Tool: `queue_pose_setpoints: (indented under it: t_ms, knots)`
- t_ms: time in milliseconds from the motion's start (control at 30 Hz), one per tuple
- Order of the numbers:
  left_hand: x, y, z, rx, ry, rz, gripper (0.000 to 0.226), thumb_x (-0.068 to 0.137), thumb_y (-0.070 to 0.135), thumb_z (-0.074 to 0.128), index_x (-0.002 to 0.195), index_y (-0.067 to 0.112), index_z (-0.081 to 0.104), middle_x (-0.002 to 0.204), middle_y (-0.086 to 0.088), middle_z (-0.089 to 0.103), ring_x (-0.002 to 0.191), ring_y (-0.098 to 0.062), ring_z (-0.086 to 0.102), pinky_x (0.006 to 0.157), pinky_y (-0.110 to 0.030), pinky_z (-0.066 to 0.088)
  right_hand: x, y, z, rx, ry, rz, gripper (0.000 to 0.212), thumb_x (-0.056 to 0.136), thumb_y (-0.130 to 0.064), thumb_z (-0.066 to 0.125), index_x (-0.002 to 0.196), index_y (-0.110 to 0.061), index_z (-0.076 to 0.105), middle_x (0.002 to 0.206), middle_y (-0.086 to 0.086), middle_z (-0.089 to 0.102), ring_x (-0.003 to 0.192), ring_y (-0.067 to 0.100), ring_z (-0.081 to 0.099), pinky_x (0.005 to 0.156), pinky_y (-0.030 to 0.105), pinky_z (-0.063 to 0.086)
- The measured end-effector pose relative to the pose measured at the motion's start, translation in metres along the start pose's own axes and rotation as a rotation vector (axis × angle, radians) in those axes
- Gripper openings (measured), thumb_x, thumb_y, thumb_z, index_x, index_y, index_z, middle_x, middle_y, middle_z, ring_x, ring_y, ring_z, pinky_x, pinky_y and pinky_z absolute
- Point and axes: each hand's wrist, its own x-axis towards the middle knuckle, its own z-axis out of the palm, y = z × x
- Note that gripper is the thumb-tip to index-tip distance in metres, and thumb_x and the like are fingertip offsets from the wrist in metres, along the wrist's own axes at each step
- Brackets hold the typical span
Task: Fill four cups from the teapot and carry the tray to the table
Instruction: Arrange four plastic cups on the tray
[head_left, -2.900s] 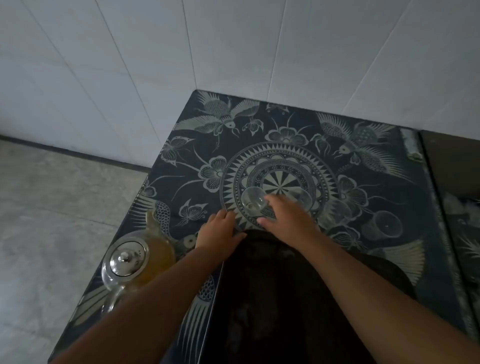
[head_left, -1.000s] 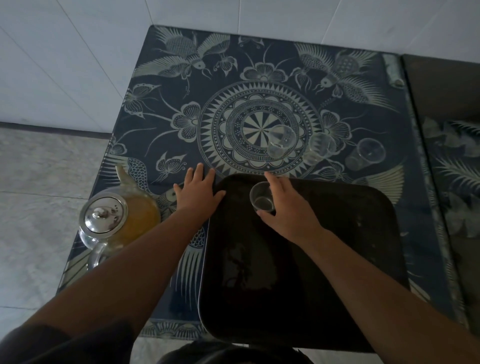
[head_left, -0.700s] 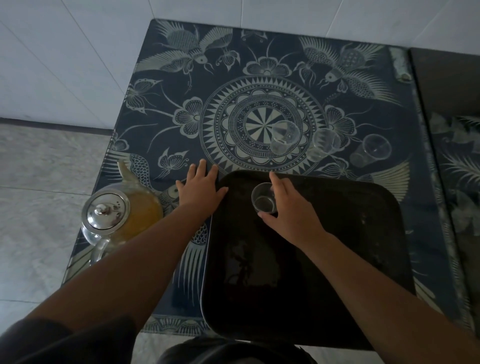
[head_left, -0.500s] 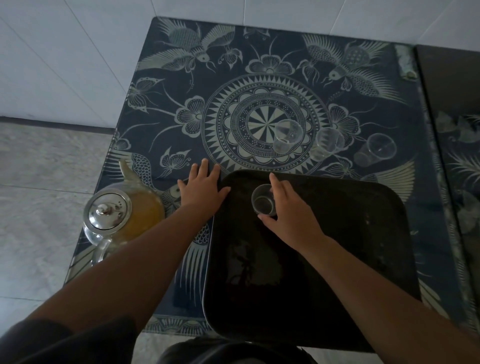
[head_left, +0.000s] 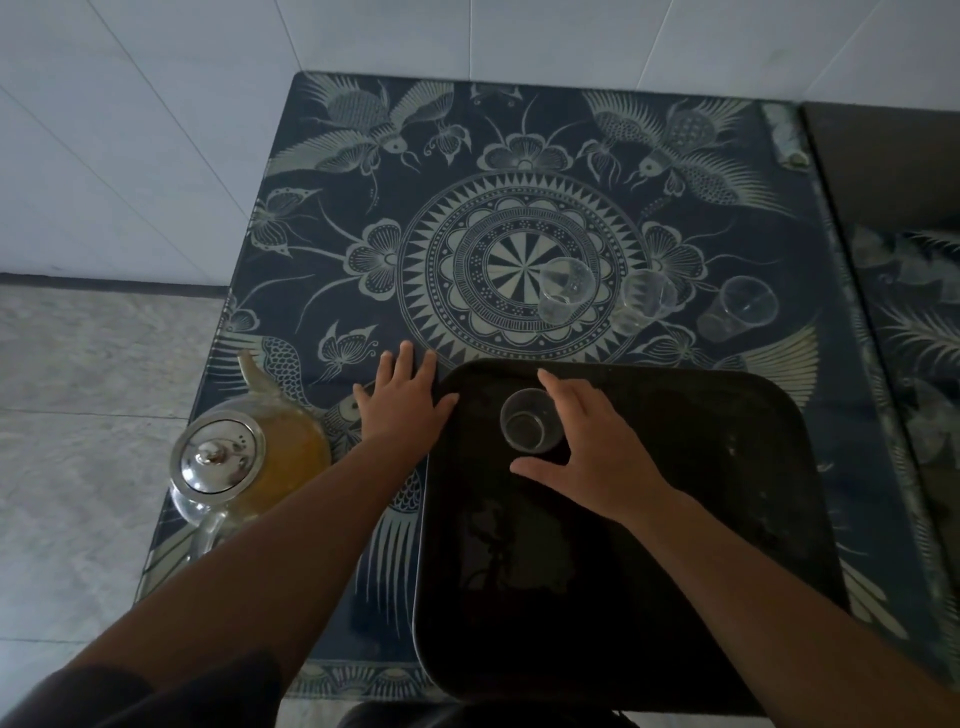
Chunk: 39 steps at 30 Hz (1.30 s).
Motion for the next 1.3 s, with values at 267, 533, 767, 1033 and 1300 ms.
queue_pose_setpoints:
  t_ms: [267,533,767,1033,1300]
  knots:
    - [0.003,0.001,0.000,-0.012,0.000,-0.016,0.075,0.101,0.059,0.045,0.163,0.030,0.015,0.173,-0.002,0.002,0.159,-0.029,0.000,0.121,-0.067,0.017,0.041,0.007,-0.027,0.110,0.165,0.095,0.066,0.091,-0.063,0.043,0.136,-0.015,0.051,0.129,0.001,0.053,0.121,0.015,0.049,0.100,0.037,0.047]
    - [0.004,0.003,0.006,0.005,0.043,-0.041,0.075,0.100,0.062,0.042,0.162,0.030,0.017,0.173,-0.002,0.005,0.159,-0.028,0.001,0.121,-0.066,0.020,0.099,0.030,-0.045,0.046,0.196,0.090,0.071,0.087,-0.040,0.072,0.143,-0.014,0.037,0.139,0.007,0.039,0.126,0.019,0.045,0.096,0.032,0.047]
    - [0.005,0.002,0.008,0.018,0.060,-0.039,0.075,0.099,0.065,0.040,0.162,0.031,0.017,0.173,-0.001,0.006,0.159,-0.027,0.002,0.121,-0.064,0.021,0.129,0.050,-0.036,-0.008,0.137,0.140,0.091,0.083,-0.038,0.076,0.153,-0.020,0.021,0.156,0.012,0.021,0.143,0.030,0.031,0.104,0.048,0.047]
    - [0.004,0.001,0.008,0.018,0.069,-0.044,0.075,0.099,0.065,0.040,0.162,0.032,0.019,0.172,0.000,0.008,0.159,-0.026,0.003,0.121,-0.063,0.021,0.141,0.056,-0.029,-0.010,0.114,0.097,0.082,0.087,-0.025,0.075,0.152,-0.014,0.025,0.149,0.011,0.034,0.136,0.027,0.041,0.105,0.044,0.047]
    - [0.003,0.002,0.008,0.004,0.076,-0.044,0.074,0.099,0.064,0.042,0.162,0.031,0.021,0.172,-0.001,0.009,0.158,-0.027,0.004,0.121,-0.064,0.022,0.137,0.052,-0.037,0.013,0.168,0.076,0.074,0.087,-0.016,0.075,0.148,-0.011,0.033,0.143,0.012,0.040,0.123,0.024,0.053,0.094,0.027,0.047]
